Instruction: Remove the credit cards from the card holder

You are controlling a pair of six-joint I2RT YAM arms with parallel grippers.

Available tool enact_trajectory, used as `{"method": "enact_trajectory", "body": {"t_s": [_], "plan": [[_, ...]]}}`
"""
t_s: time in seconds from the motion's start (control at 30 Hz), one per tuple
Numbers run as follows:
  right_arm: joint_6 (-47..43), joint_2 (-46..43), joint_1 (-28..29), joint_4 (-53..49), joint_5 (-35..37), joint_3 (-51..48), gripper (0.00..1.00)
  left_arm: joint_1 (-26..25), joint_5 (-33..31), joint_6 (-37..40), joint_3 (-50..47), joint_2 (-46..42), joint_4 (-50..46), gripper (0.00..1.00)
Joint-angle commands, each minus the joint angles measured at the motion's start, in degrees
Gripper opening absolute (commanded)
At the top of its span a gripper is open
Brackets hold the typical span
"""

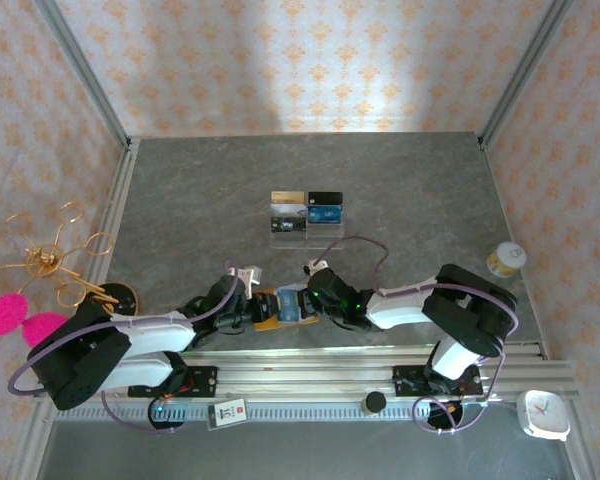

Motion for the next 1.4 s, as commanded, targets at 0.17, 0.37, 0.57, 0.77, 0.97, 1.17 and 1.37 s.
{"method": "enact_trajectory", "body": {"t_s": [0.17, 0.37, 0.57, 0.77, 0.97, 1.17, 1.37], "plan": [[1.00, 2.47, 0.46, -5.58, 1.25, -1.16, 0.00, -0.12, 3.15, -2.41, -2.05, -0.74, 6.94, 0.13], [0.79, 2.53, 0.48, -6.08, 1.49, -0.51, 0.00, -0.12, 4.37, -2.23, -1.54, 0.47, 6.95, 0.14], [0.91, 2.52, 0.50, -6.32, 1.61, -0.28, 0.00, -0.16, 4.93, -2.76, -1.99, 1.79, 8.18, 0.14], [1.27, 2.11, 0.47, -6.79, 2.56, -0.40, 0.00, 0.06, 4.78, -3.17, -2.37, 1.01, 7.88, 0.00], [1.85, 1.95, 0.09, -6.90, 3.28, -1.07, 0.00, 2.20, 1.20, -1.52, -3.48, -10.56, -4.92, 0.00], [1.93, 2.04, 0.03, -6.75, 3.18, -0.92, 0.00, 2.65, 1.82, -1.83, -5.20, -13.65, -6.08, 0.00], [1.57, 2.20, 0.07, -6.29, 2.21, -0.60, 0.00, 2.65, 2.58, -2.71, -5.06, -10.13, -1.67, 0.29]]}}
